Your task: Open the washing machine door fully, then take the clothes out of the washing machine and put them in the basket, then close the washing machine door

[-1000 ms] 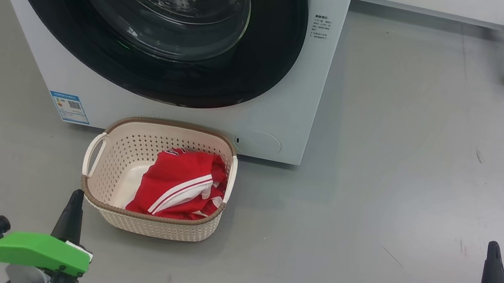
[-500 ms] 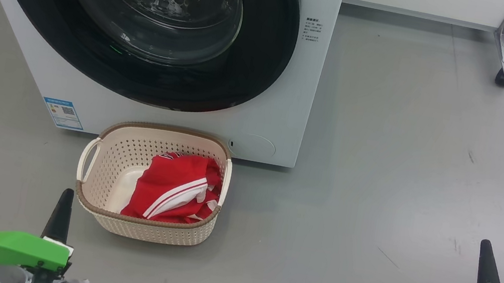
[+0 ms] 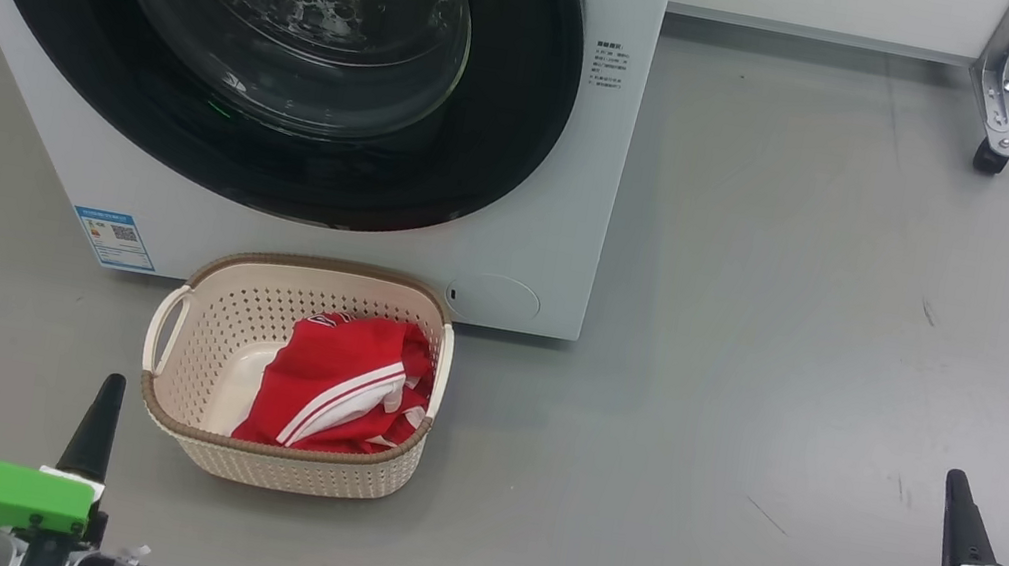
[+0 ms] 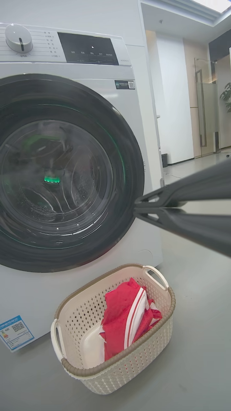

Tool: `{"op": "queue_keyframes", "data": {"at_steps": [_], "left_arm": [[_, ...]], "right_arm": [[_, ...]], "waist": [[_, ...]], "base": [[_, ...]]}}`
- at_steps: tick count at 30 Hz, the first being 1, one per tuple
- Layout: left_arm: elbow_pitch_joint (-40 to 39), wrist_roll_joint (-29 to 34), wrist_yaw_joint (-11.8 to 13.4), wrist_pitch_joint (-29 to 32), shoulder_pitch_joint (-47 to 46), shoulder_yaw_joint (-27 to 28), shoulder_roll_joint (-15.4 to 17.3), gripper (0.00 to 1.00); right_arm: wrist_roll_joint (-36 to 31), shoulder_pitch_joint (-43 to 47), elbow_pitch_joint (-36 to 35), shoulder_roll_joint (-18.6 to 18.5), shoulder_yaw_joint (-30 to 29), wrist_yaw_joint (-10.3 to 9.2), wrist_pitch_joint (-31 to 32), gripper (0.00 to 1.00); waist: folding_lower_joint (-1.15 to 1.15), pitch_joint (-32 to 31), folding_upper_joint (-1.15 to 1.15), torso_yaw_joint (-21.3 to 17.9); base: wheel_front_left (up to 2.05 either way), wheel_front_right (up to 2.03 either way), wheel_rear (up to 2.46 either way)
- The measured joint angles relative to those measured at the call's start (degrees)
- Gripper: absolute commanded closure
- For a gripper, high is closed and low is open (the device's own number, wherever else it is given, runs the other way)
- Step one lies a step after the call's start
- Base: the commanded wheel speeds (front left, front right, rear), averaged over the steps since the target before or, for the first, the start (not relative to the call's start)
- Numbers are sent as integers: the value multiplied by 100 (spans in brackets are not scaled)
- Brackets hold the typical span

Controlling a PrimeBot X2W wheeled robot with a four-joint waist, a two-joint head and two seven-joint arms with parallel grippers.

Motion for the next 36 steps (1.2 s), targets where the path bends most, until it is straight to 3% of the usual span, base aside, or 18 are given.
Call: {"op": "queue_keyframes", "data": {"at_steps": [15,36], "left_arm": [[27,-921,-153,214,-2,234,57,100],[89,-926,-193,230,-4,255,59,100]], "right_arm": [[1083,-201,203,-24,32,0,249,100],[1091,-205,238,-27,33,0,252,100]], "waist": [[0,-69,0,-93],[0,-70,0,-93]], "base": [[0,0,0],[0,0,0]]}}
